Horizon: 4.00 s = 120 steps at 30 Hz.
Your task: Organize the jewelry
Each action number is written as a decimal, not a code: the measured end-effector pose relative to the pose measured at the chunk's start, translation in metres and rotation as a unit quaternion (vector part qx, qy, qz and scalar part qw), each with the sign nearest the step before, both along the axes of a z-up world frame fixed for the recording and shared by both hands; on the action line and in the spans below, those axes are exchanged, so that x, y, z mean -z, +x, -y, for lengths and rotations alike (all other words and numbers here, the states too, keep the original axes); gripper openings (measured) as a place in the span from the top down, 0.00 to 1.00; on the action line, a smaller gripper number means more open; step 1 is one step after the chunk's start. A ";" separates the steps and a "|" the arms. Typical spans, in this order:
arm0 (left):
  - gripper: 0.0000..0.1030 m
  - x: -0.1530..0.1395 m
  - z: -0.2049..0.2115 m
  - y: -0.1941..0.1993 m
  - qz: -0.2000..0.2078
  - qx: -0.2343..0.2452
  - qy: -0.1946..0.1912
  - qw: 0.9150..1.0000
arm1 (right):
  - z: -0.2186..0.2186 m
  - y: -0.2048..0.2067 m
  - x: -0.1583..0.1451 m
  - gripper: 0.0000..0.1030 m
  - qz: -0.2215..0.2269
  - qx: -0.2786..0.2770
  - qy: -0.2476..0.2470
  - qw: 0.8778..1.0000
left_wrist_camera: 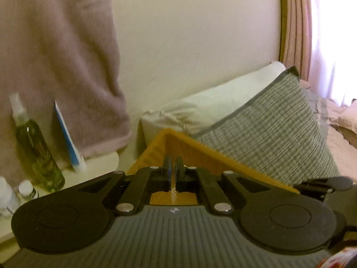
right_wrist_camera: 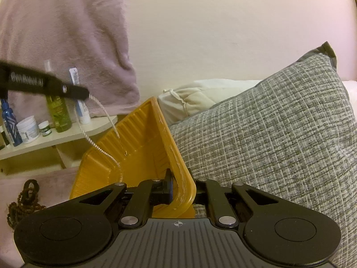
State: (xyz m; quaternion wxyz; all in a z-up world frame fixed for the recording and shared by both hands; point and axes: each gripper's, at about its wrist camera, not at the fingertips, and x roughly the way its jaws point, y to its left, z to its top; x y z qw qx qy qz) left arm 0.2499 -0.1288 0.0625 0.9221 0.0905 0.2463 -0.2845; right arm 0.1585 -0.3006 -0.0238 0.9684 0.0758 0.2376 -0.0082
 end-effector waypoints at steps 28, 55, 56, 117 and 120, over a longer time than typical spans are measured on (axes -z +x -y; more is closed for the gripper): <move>0.68 0.056 -0.187 -0.080 0.011 -0.248 0.019 0.968 | -0.004 0.000 -0.001 0.91 -0.001 0.000 -0.009 1.000; 0.86 0.165 -0.117 -0.125 -0.048 -0.202 0.062 0.976 | -0.004 0.002 0.002 0.91 -0.004 0.000 -0.017 1.000; 0.87 0.166 -0.116 -0.124 -0.048 -0.201 0.063 0.976 | -0.004 0.002 0.003 0.91 -0.004 0.000 -0.016 1.000; 0.81 0.133 -0.088 -0.101 -0.017 -0.173 0.044 0.984 | -0.006 -0.004 0.003 0.92 -0.004 0.002 -0.015 1.000; 0.81 0.142 -0.095 -0.094 -0.019 -0.173 0.060 0.983 | -0.006 -0.003 0.002 0.92 -0.005 0.002 -0.016 1.000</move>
